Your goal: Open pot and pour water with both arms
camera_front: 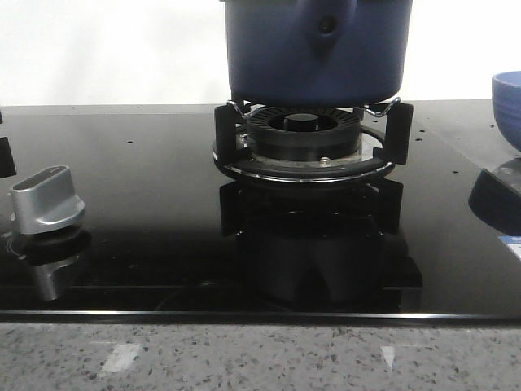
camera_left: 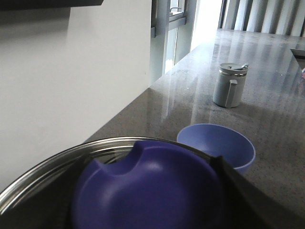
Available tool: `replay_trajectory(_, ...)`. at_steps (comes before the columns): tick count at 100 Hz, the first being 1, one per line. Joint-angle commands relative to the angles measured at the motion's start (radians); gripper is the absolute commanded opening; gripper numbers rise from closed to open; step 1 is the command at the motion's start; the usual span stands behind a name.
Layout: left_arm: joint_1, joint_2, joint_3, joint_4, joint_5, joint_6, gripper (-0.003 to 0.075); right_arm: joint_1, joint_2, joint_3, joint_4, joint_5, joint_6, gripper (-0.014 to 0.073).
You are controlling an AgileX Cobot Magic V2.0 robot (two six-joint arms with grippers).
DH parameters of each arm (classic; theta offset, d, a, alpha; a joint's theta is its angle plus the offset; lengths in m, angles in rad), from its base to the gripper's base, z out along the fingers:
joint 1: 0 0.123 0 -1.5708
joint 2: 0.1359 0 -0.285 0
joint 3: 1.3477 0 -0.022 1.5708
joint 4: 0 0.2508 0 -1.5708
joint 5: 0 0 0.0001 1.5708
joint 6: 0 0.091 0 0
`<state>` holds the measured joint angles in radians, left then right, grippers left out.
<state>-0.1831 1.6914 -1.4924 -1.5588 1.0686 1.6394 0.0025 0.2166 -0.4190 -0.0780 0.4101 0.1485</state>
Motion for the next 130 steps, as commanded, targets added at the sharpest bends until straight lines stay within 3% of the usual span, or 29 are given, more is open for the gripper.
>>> replay_trajectory(1, 0.031, -0.055, -0.038, -0.069, 0.078, -0.05, 0.032, 0.001, 0.02, -0.033, -0.005, -0.073, -0.007, 0.0153)
replay_trajectory(12, 0.058, -0.055, -0.038, -0.067, 0.125, -0.054, 0.032, 0.001, 0.02, -0.033, -0.005, -0.073, -0.007, 0.0153)
replay_trajectory(80, 0.069, -0.055, -0.038, -0.067, 0.127, -0.054, 0.0314, 0.001, 0.02, -0.033, 0.023, -0.054, -0.007, 0.0153)
replay_trajectory(106, 0.069, -0.055, -0.038, -0.067, 0.127, -0.054, 0.0314, 0.001, 0.136, -0.106, 0.115, 0.119, 0.036, 0.0153)
replay_trajectory(130, 0.069, -0.055, -0.038, -0.067, 0.127, -0.054, 0.0314, 0.001, 0.457, -0.479, 0.07, 0.444, 0.049, 0.0153)
